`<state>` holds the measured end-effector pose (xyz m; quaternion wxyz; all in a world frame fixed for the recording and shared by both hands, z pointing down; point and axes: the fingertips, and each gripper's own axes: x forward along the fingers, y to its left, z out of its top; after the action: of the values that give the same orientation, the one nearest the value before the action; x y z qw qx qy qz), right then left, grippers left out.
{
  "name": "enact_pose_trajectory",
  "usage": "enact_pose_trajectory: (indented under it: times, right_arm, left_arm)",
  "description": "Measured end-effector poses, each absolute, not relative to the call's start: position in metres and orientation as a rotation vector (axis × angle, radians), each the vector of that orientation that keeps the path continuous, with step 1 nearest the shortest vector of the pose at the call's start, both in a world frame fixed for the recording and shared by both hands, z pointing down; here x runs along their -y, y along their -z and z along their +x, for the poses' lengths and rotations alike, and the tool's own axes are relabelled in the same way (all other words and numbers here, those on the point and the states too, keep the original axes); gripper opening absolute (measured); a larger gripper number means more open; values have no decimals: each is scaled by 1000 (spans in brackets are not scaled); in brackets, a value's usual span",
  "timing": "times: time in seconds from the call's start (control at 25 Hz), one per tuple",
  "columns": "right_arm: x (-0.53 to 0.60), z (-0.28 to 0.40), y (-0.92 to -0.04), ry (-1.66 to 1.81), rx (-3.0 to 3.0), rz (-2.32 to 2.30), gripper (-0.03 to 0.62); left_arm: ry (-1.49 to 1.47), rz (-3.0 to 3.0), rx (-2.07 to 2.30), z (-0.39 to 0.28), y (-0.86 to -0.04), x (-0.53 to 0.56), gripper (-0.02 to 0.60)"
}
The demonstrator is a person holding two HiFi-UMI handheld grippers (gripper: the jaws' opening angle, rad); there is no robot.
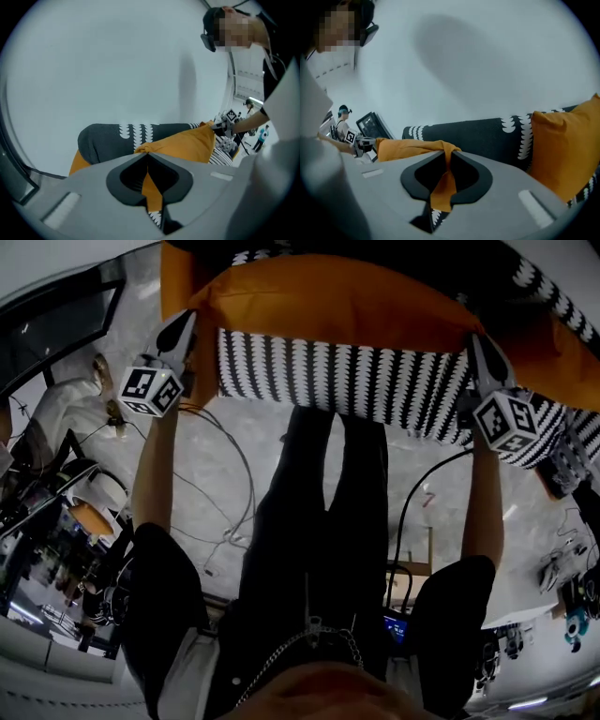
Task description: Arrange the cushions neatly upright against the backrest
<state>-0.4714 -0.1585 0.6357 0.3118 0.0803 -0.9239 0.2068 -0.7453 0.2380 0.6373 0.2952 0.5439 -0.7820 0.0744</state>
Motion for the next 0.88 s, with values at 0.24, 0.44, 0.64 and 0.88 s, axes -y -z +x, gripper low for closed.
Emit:
enact_pose_trajectory:
  times: [0.24,0.44,0.64,0.88]
  right_arm:
    - [195,-518,-641,-615,2470,351,46]
    - [209,-548,-649,-584,2466,438,46]
    - [230,-556,-655,-588,2439,506,46]
    - [247,-545,-660,-608,2440,626,63]
  left_arm:
    - [-139,1437,2091,-797,-646,-198,15]
    - [-99,1423,2124,-823,-657,-175,14]
    - [-42,1422,2112,-845,-668,-132,14]
    - [-35,1402,2048,-850,-684,-96,14]
